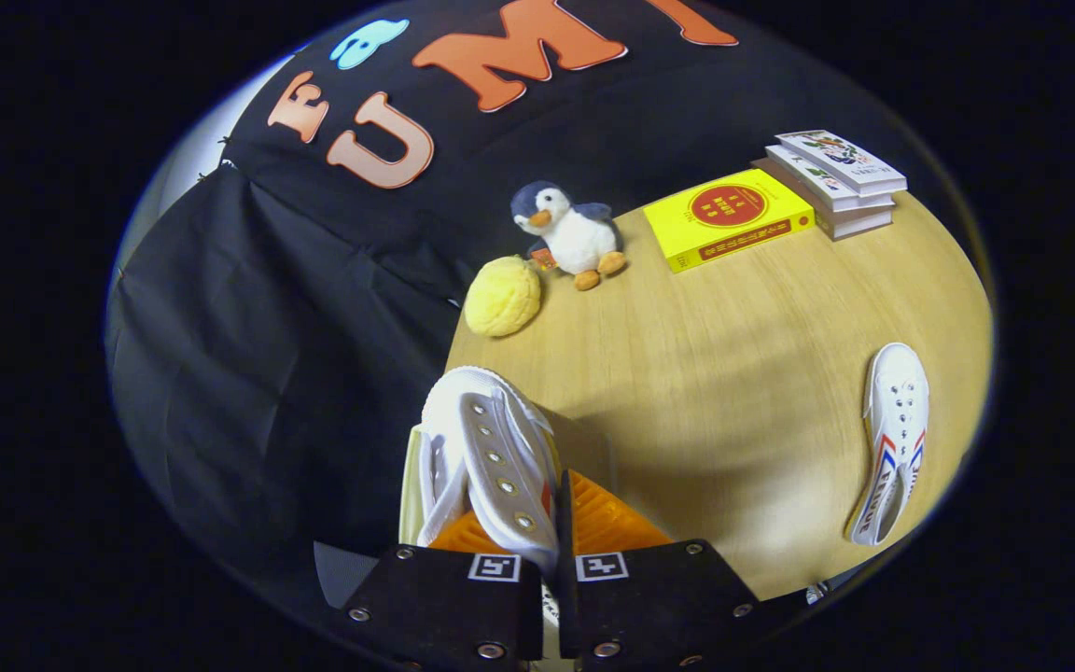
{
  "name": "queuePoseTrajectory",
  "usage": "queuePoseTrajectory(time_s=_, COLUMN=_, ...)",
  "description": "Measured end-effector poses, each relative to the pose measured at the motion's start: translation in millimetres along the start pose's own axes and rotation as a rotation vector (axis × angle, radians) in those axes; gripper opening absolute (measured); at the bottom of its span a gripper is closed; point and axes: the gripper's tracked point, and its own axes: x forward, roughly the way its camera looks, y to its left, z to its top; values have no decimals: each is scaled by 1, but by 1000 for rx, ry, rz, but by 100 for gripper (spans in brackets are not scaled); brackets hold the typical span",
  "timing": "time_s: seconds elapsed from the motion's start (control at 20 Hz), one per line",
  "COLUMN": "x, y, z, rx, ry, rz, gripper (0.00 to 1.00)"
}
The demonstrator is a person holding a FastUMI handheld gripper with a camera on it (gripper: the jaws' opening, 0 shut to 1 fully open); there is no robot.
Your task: Open the storage box then place both shoes into the box .Put the left shoe in first, then the right shoe, with the right side of both shoes facing outward in a uniform manner.
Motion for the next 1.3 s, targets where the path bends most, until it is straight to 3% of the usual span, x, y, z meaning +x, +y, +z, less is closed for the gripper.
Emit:
queuePoseTrajectory(time_s=0.3, x=58, y=51, z=-46, rx=21, ry=117, rz=-52, gripper=8)
queuePoseTrajectory(time_s=0.75, x=126, y=43, z=-108, rx=172, ry=256, rz=-305, gripper=10)
queuePoseTrajectory(time_s=0.85, x=139, y=42, z=-117, rx=215, ry=248, rz=-324, gripper=12)
queuePoseTrajectory(time_s=1.05, x=137, y=52, z=-129, rx=269, ry=285, rz=-262, gripper=22)
queuePoseTrajectory(time_s=1.15, x=129, y=61, z=-133, rx=241, ry=331, rz=-171, gripper=28)
queuePoseTrajectory(time_s=1.3, x=107, y=75, z=-110, rx=200, ry=292, rz=-27, gripper=38)
